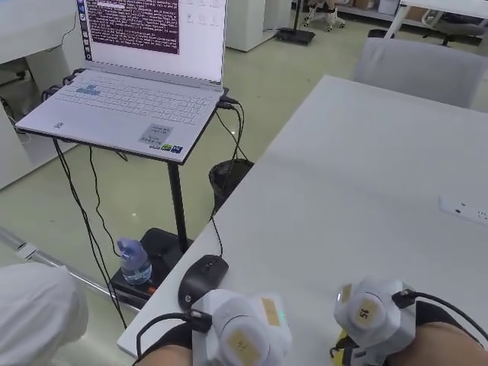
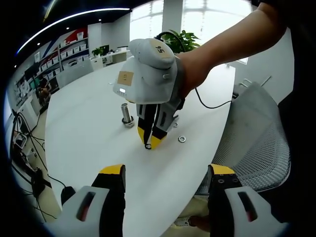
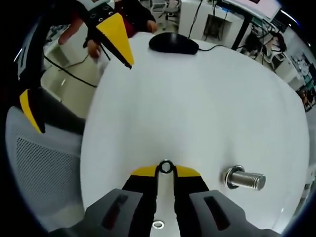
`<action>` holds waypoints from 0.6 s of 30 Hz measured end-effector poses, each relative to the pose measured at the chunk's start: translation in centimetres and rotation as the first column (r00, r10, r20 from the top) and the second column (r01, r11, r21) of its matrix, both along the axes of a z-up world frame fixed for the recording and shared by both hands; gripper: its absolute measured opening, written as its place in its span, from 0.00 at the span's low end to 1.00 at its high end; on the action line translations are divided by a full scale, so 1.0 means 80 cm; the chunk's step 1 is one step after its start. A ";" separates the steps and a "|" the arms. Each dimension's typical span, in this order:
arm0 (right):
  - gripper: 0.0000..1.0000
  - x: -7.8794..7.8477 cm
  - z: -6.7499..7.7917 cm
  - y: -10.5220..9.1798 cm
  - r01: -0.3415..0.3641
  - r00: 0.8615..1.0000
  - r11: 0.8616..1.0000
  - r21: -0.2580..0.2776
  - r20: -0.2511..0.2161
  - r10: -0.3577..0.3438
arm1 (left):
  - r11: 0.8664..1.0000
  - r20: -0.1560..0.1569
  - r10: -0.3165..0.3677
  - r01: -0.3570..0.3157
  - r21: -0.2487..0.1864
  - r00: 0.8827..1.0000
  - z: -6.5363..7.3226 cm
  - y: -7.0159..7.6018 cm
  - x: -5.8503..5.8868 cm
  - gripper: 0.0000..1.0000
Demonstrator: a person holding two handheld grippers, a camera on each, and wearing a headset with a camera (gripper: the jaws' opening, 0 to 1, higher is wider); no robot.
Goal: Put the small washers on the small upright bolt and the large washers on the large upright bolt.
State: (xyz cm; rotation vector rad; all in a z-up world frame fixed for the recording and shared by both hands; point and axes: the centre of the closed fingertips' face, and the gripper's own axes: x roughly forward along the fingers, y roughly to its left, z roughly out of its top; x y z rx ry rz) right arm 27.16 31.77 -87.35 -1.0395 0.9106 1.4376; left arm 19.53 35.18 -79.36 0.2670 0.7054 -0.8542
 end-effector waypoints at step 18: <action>0.12 0.015 0.068 -0.091 0.097 0.995 0.995 0.000 0.025 -0.097 | 1.000 -0.003 -0.002 0.002 0.006 1.000 -0.001 -0.008 0.006 0.67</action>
